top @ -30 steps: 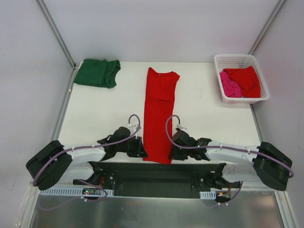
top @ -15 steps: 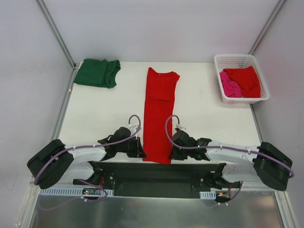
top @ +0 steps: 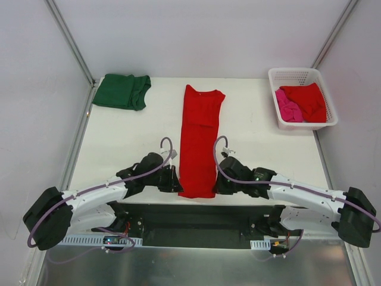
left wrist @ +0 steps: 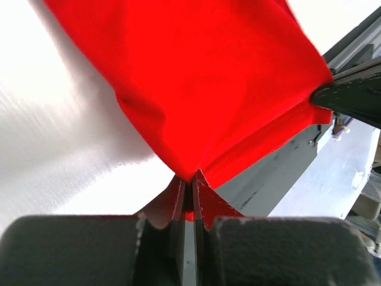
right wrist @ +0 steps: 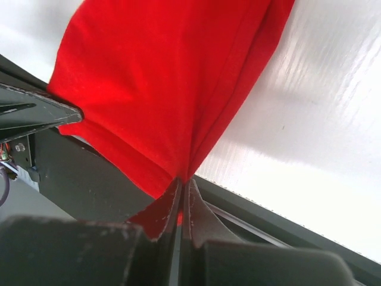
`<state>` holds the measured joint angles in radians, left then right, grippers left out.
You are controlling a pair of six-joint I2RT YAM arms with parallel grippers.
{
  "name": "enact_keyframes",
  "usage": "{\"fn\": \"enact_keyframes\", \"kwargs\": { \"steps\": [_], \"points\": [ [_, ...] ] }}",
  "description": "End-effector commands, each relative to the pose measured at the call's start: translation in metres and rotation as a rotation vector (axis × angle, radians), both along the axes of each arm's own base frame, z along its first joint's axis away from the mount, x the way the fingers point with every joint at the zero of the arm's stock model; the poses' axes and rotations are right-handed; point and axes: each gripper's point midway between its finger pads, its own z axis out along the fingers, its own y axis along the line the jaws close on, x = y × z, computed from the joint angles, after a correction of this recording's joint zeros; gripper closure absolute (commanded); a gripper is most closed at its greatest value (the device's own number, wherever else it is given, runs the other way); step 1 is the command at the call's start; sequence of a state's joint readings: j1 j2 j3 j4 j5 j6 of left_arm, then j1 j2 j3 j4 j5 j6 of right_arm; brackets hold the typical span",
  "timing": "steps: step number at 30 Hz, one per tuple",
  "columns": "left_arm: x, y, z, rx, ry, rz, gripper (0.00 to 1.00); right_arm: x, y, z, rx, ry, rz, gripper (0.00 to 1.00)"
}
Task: Fold and stack the t-shirts
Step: Fold the tshirt
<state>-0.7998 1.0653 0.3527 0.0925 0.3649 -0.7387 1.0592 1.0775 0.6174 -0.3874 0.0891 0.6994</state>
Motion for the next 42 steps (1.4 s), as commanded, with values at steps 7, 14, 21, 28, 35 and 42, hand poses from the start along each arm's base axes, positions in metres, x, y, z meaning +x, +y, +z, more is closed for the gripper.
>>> {"fn": "enact_keyframes", "kwargs": {
  "steps": [7, 14, 21, 28, 35, 42],
  "points": [
    [0.022, -0.005, 0.043, 0.04, -0.13, -0.023, 1.0, 0.017, -0.009, 0.027, -0.079, -0.095, 0.003, 0.99],
    [0.036, -0.004, 0.059, 0.08, -0.194, -0.017, 1.0, 0.03, -0.012, 0.04, -0.11, -0.152, -0.015, 0.99],
    [0.056, -0.005, 0.077, 0.131, -0.275, -0.008, 1.0, 0.051, -0.013, 0.05, -0.151, -0.194, -0.011, 0.99],
    [0.096, -0.011, 0.098, 0.172, -0.363, 0.015, 1.0, 0.085, -0.015, 0.061, -0.168, -0.24, -0.015, 0.99],
    [0.133, -0.004, 0.116, 0.17, -0.407, 0.056, 1.0, 0.122, -0.024, 0.074, -0.166, -0.263, -0.044, 0.99],
    [0.16, 0.009, 0.112, 0.192, -0.4, 0.086, 1.0, 0.157, -0.017, 0.079, -0.161, -0.285, -0.026, 0.99]
  ]
}}
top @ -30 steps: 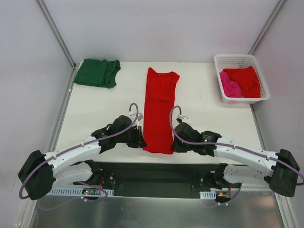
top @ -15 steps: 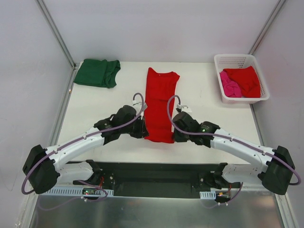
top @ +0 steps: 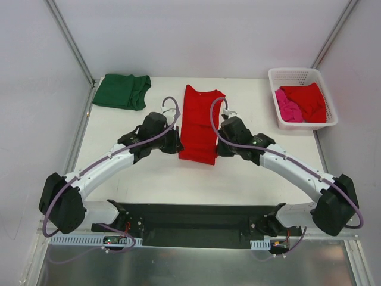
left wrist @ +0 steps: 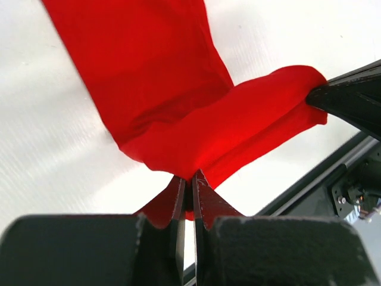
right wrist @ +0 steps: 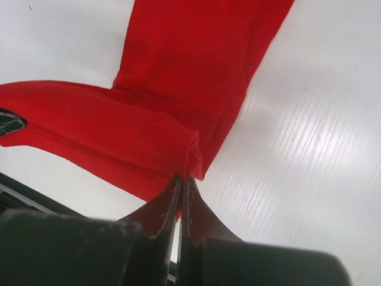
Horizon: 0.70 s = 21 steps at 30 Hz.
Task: Fold and stack the t-shirts
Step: Fold the tshirt
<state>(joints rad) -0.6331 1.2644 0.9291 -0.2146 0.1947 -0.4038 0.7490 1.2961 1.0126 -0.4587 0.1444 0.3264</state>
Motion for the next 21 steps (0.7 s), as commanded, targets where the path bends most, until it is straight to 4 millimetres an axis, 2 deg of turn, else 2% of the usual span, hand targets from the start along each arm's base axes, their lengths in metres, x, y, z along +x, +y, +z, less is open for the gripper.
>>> {"fn": "enact_keyframes", "kwargs": {
  "steps": [1, 9, 15, 21],
  "points": [
    [0.025, 0.009, 0.006, 0.03, -0.047, 0.01, 1.0, 0.027, -0.003, 0.005, -0.038, -0.034, 0.027, 0.99],
    [0.052, 0.007, -0.013, 0.062, -0.032, 0.006, 1.0, 0.071, 0.007, -0.001, -0.044, -0.039, 0.04, 0.99],
    [0.073, -0.003, -0.011, 0.048, -0.043, -0.003, 1.0, 0.095, 0.003, 0.002, -0.042, -0.043, 0.023, 0.99],
    [0.095, -0.007, 0.002, 0.027, -0.071, -0.004, 1.0, 0.115, -0.005, 0.012, -0.039, -0.064, 0.004, 0.99]
  ]
}}
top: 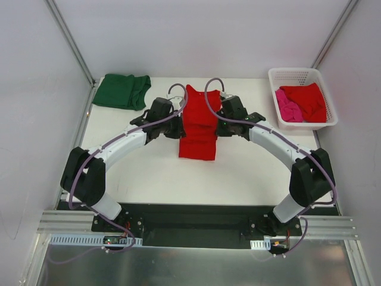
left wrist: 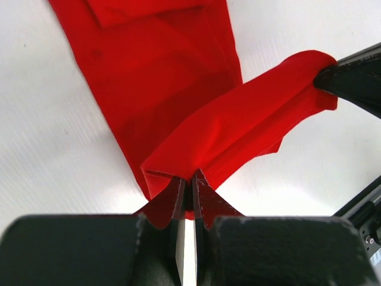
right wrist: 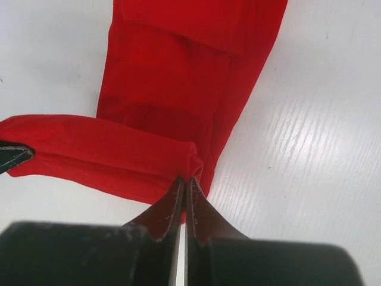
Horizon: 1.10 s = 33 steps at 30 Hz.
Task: Fold and stack the t-shirts
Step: Fold the tshirt
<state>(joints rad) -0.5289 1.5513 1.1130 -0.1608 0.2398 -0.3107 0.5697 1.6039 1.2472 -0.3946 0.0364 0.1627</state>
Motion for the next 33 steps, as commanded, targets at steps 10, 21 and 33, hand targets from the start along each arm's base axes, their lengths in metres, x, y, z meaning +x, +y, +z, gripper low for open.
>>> {"fn": "enact_keyframes", "kwargs": {
  "steps": [10, 21, 33],
  "points": [
    [0.059, 0.003, 0.023, -0.031, -0.077, 0.011, 1.0, 0.049, -0.013, 0.016, 0.007, -0.049, -0.026, 0.99],
    [0.093, -0.008, 0.002, -0.04, -0.054, 0.011, 1.0, 0.076, -0.018, 0.003, 0.028, -0.028, -0.044, 0.99],
    [0.121, -0.007, -0.02, -0.039, -0.026, 0.029, 1.0, 0.116, -0.025, -0.018, 0.053, 0.004, -0.067, 0.99]
  ]
}}
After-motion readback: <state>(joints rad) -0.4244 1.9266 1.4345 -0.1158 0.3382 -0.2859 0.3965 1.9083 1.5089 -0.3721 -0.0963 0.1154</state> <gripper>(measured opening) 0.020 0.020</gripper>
